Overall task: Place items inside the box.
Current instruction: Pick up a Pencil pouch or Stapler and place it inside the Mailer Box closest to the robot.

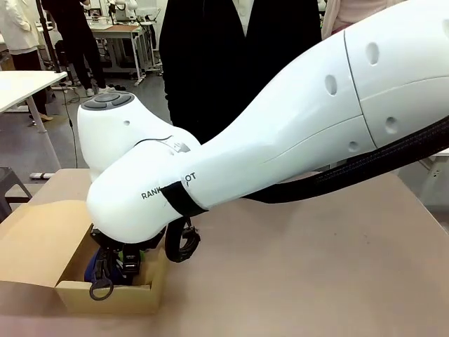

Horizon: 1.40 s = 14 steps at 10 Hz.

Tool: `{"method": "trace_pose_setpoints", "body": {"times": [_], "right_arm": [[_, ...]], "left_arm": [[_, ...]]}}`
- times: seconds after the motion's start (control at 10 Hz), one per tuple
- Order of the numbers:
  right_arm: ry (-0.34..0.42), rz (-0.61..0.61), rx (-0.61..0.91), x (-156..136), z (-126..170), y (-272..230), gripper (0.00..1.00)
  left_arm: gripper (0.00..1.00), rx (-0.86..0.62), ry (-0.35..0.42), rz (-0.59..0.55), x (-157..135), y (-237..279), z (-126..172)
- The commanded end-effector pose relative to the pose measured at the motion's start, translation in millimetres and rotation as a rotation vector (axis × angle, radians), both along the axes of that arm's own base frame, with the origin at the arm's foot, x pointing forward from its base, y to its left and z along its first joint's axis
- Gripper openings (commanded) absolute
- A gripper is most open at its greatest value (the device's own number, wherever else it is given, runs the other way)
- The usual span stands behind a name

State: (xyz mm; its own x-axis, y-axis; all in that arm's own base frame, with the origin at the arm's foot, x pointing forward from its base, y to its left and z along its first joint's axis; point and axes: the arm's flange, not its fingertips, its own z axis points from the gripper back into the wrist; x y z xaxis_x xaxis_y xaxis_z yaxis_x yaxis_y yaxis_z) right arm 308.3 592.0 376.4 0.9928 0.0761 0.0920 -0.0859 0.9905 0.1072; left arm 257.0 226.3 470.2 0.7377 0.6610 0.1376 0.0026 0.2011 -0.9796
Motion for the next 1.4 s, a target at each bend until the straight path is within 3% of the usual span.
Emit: {"method": "trace_pose_setpoints", "body": {"times": [0.0, 0.1, 0.2, 0.3, 0.4, 0.9, 1.1, 1.3], "right_arm": [[-0.037, -0.039, -0.021, -5, 5, 1, 0.37], [-0.042, -0.037, -0.026, -4, 5, 0, 0.37], [-0.043, -0.036, -0.028, -4, 5, -2, 0.52], [-0.048, -0.04, -0.032, -3, 4, -4, 0.96], [-0.052, -0.044, -0.028, -2, 6, -6, 1.0], [-0.055, -0.041, -0.026, -2, 9, -13, 1.0], [-0.064, -0.023, -0.006, -5, 27, -32, 1.0], [0.002, 0.004, -0.018, -13, 59, -86, 1.0]], "left_arm": [[1.0, -0.006, -0.028, 0.0, -1, -1, 0], [1.0, -0.006, -0.028, 0.0, -1, -1, 0], [1.0, -0.006, -0.028, 0.0, -1, -1, 0], [1.0, -0.006, -0.028, 0.0, -1, -1, 0], [1.0, -0.006, -0.028, 0.0, -1, -1, 0], [1.0, -0.006, -0.028, 0.0, -1, -1, 0], [1.0, -0.006, -0.028, 0.0, -1, -1, 0], [1.0, -0.006, -0.028, 0.0, -1, -1, 0]]}}
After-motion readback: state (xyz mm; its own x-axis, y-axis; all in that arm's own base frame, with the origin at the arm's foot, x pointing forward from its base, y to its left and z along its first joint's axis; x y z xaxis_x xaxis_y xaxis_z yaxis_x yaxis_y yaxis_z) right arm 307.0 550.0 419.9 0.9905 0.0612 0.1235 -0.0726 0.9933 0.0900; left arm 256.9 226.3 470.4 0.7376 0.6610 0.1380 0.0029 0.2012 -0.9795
